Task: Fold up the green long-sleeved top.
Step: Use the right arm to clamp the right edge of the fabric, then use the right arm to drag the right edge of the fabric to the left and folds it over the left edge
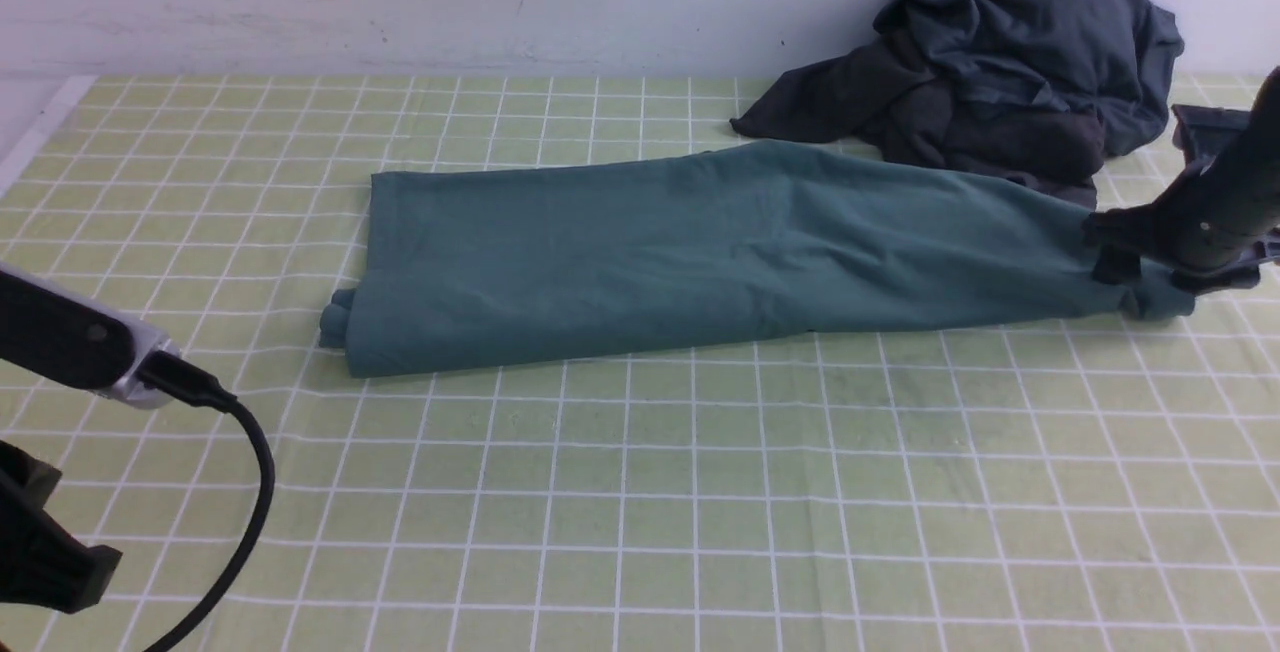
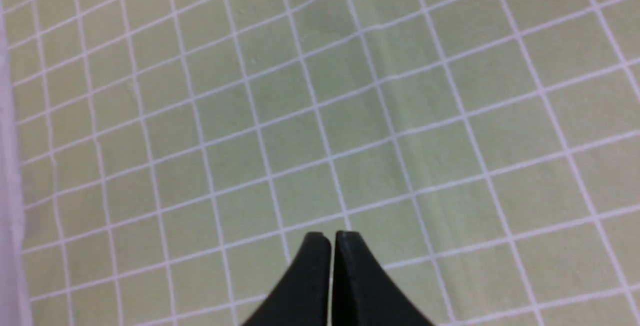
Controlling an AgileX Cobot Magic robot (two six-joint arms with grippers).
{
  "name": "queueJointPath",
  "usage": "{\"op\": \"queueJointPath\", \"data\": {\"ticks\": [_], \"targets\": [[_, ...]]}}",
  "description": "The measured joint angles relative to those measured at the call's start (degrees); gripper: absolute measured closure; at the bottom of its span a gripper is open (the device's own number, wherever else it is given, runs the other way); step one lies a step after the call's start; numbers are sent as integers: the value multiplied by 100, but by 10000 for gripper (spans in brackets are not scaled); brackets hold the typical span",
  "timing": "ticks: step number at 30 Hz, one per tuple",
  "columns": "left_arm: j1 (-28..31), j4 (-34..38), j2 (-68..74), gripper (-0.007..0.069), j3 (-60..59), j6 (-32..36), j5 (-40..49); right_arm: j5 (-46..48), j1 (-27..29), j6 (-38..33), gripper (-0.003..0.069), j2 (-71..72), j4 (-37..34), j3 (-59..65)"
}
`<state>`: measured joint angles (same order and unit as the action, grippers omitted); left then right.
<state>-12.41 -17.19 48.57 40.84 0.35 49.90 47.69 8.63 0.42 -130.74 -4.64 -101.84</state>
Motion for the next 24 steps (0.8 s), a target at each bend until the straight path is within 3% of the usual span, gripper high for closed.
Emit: {"op": "queueJointPath", "data": {"ticks": [2,4,5,6,7,8,9,11,18,24], "targets": [[0,-165,0,627,-20,-132,-76,20,0,-42,186,-27,-63,-60],[0,-475,0,627,-33,-415,-183,88,5,-390,292,-61,-321,-154],[0,-497,0,627,-33,-429,-188,95,7,-390,292,-61,-336,-154],[0,-568,0,627,-33,-499,-205,162,7,-514,337,-69,-399,-193],[0,-666,0,627,-33,-580,-199,402,7,-767,443,-68,-478,-297],[0,-671,0,627,-33,-605,-192,445,7,-797,457,-68,-487,-314],[0,-713,0,627,-33,-672,-165,762,7,-979,564,-52,-493,-467],[0,-739,0,627,-33,-763,-41,1214,7,-1141,633,60,-359,-699],[0,-748,-5,627,-33,-1109,167,2306,-21,-1194,646,1057,365,-1623],[0,-657,-5,627,-33,-1283,-244,2338,-472,-904,646,1403,-536,-2472]]}}
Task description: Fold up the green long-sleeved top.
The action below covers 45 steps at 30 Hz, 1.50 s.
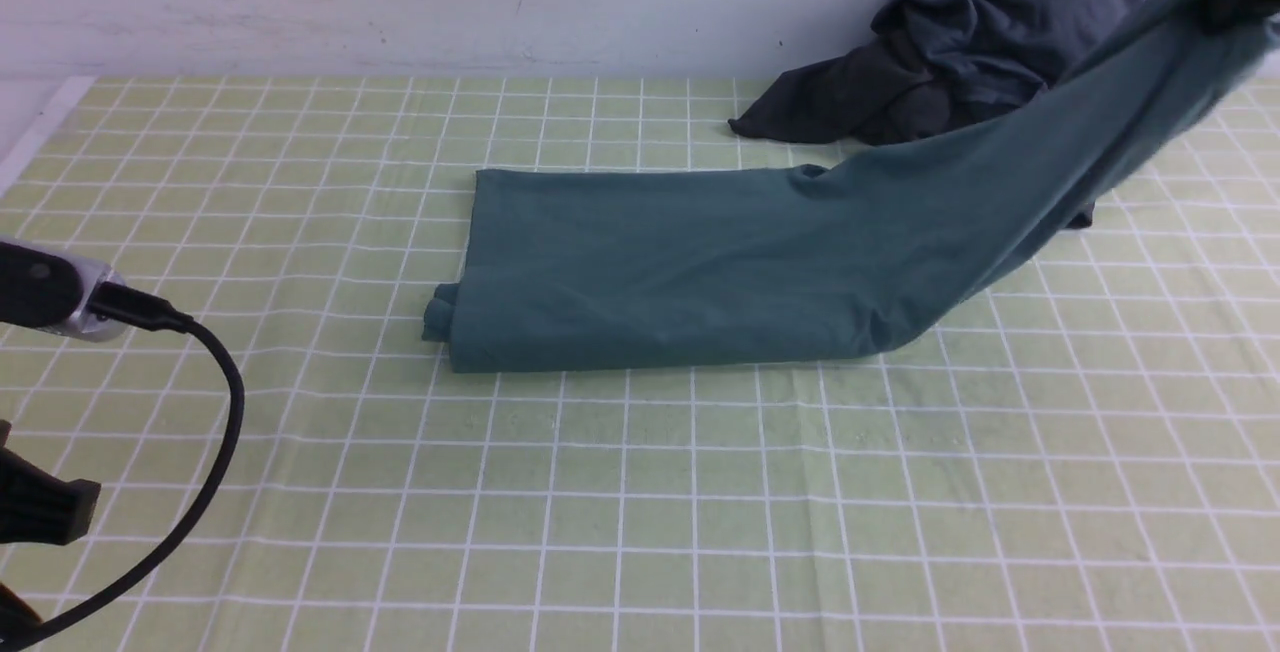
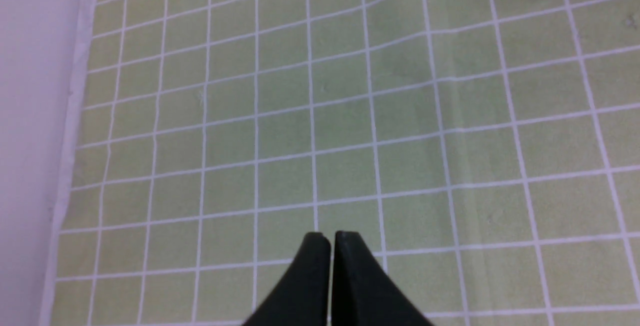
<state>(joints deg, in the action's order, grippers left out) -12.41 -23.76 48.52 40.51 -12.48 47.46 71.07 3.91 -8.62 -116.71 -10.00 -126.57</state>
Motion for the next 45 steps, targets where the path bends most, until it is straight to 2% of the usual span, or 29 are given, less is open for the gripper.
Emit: {"op": "queueJointPath", "data": {"ticks": [2,5,8,10,11,12,14,15,16,18,19,21,23,26,31,33,34,36,38,39,40,45], "targets": [[0,72,0,627,0,-27,1,-142,-295,32,646,0,-406,-126],[0,201,0,627,0,-27,1,-663,-1143,-93,646,-214,-1350,-170],[0,296,0,627,0,-32,-11,-1437,-2004,-559,646,-657,-2125,-174],[0,344,0,627,0,-32,-11,-1941,-2442,-721,646,-967,-2359,-174],[0,345,0,627,0,-40,-11,-1996,-2487,-736,646,-1001,-2375,-174],[0,388,0,627,0,-39,3,-2378,-2801,-819,640,-1279,-2448,-174],[0,446,0,627,0,-39,41,-2708,-3079,-884,603,-1590,-2484,-174],[0,466,0,627,0,-39,41,-2828,-3172,-897,572,-1715,-2484,-174],[0,467,0,627,0,-39,41,-2849,-3187,-897,572,-1738,-2484,-174],[0,505,0,627,0,-39,55,-3071,-3297,-910,457,-1912,-2429,-149],[0,505,0,627,0,-34,62,-3076,-3297,-910,447,-1911,-2429,-149],[0,505,0,627,0,-34,95,-3134,-3294,-966,335,-1890,-2404,-135],[0,505,0,627,0,-28,96,-3123,-3249,-1053,282,-1763,-2350,-135],[0,505,0,627,0,-22,102,-2935,-3156,-1088,270,-1537,-2205,-140],[0,505,0,627,0,-22,96,-2382,-2917,-1088,326,-1211,-1720,-156],[0,505,0,627,0,-38,-12,-1921,-2711,-1088,413,-1085,-1286,-175],[0,505,0,627,0,-45,-27,-1843,-2680,-1088,421,-1070,-1216,-175],[0,623,46,627,0,-118,-351,-1294,-2455,-1088,520,-1038,-858,-177],[0,742,118,627,25,-118,-495,-1097,-2370,-1088,566,-1047,-790,-177],[0,1059,320,627,148,-72,-721,-828,-2237,-1088,619,-1118,-777,-177],[0,1251,497,627,253,-15,-869,-758,-2189,-1088,641,-1172,-810,-162],[0,1922,1368,627,708,251,-1680,-759,-2110,-1138,669,-1669,-1006,57]]}}
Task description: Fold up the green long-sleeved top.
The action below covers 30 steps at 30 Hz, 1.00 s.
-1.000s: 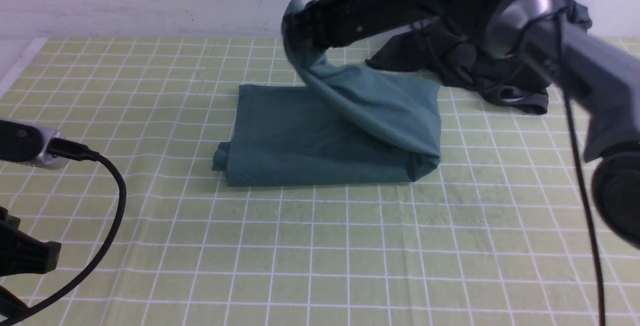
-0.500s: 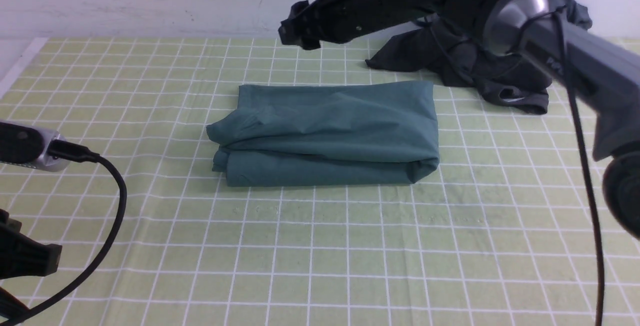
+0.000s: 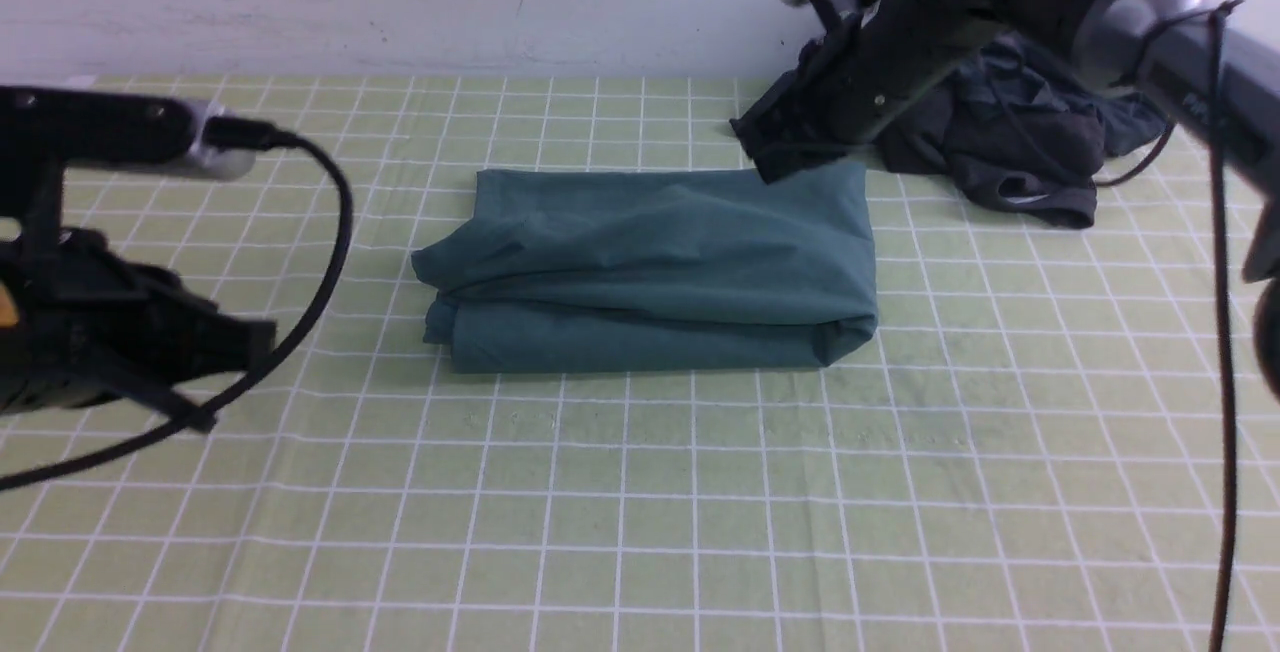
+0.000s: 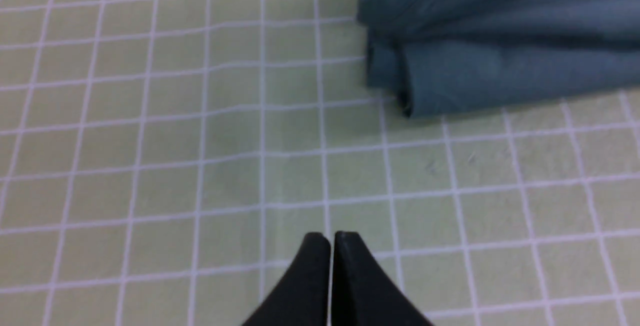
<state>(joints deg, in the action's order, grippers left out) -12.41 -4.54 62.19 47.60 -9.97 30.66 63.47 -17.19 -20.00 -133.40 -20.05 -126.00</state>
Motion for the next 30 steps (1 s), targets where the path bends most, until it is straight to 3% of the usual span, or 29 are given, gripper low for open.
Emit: {"op": "queueJointPath", "data": {"ticks": [5,15,25,30], "targets": [[0,777,1411,627,883,459,-651,68,0,103,670,-777,-59,161],[-66,2310,4065,627,3282,2307,-90,392,0,277,671,-433,101,161],[-394,2616,5797,627,4358,3025,-443,483,-6,406,671,-63,144,161],[-349,2092,6425,627,4632,3074,-883,411,-6,513,671,-287,127,329]]}}
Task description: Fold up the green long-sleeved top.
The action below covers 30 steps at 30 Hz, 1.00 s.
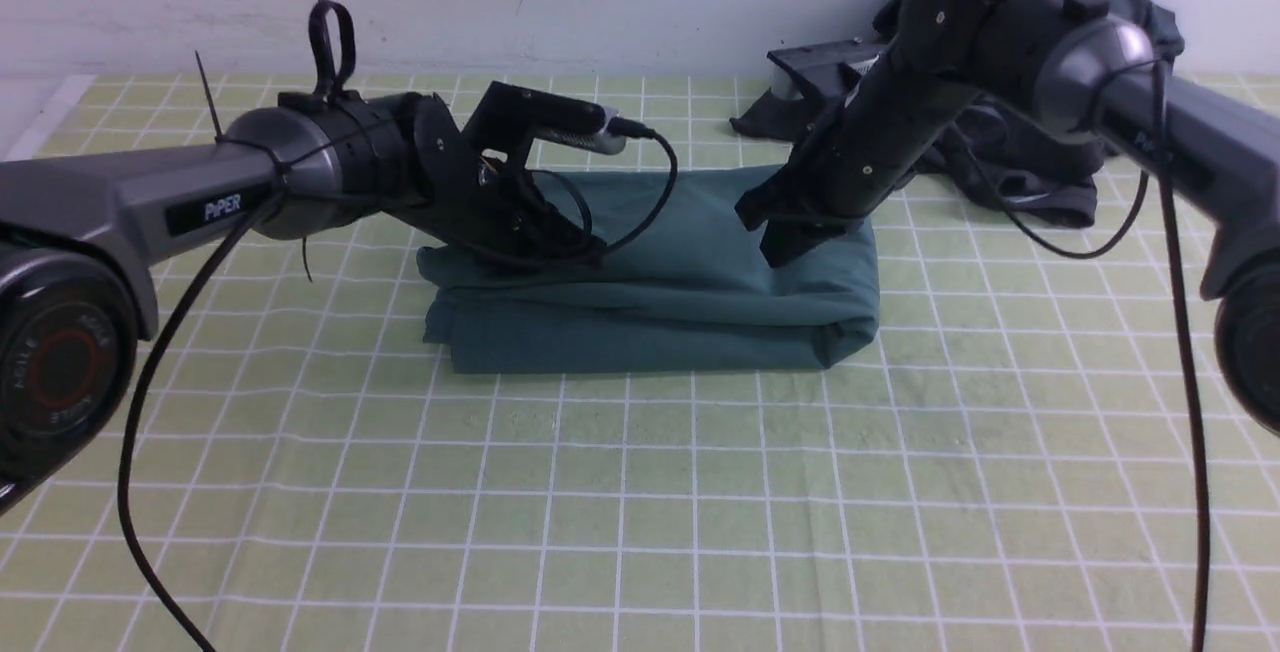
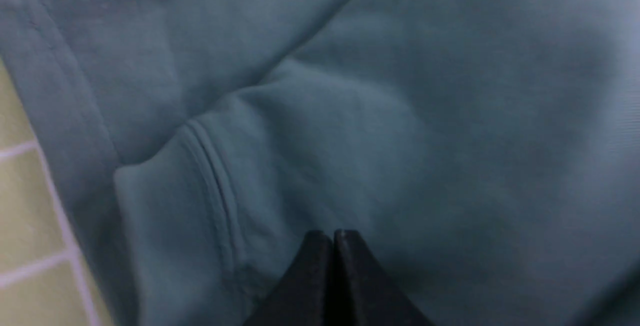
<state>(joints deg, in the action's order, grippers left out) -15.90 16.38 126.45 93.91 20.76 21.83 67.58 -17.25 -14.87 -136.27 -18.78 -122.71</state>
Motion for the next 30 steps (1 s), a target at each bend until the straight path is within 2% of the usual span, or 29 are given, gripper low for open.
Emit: {"op": "queueJointPath", "data": {"ticks": [5,11,15,17,19,21,23,25,26,27,28,30], "targets": [[232,-734,147,627,195,-399,-353,-178,0,106,671,-88,57,458],[518,-1126,-455,627,267,-973,-205,-177,-17,120,671,124,198,636],[624,-1446,-1318,627,267,-1033,639,80,-29,40,673,613,443,700],[658,-1763,-2271,627,260,-1028,1621,216,-29,25,673,1256,754,706],[670,-1947,-2900,627,138,-1028,2238,289,-29,18,673,1795,964,695],[675,-2039,-3914,627,-321,-1033,2625,324,-29,40,673,2385,1092,688],[675,-2054,-4356,627,-709,-1043,2610,347,-29,52,673,2614,1100,686],[675,-2074,-5527,627,-1747,-1282,2141,420,-29,52,673,3103,1100,682],[675,-2074,-5709,627,-1747,-1282,2141,420,-29,52,673,3131,1100,682],[675,-2074,-6430,627,-2624,-1609,1678,452,-29,14,673,3321,1023,682],[675,-2074,-6520,627,-2624,-1609,1678,451,-29,14,673,3344,1003,682],[675,-2074,-7645,627,-3870,-1978,1244,366,-29,-98,673,3670,800,759]]}}
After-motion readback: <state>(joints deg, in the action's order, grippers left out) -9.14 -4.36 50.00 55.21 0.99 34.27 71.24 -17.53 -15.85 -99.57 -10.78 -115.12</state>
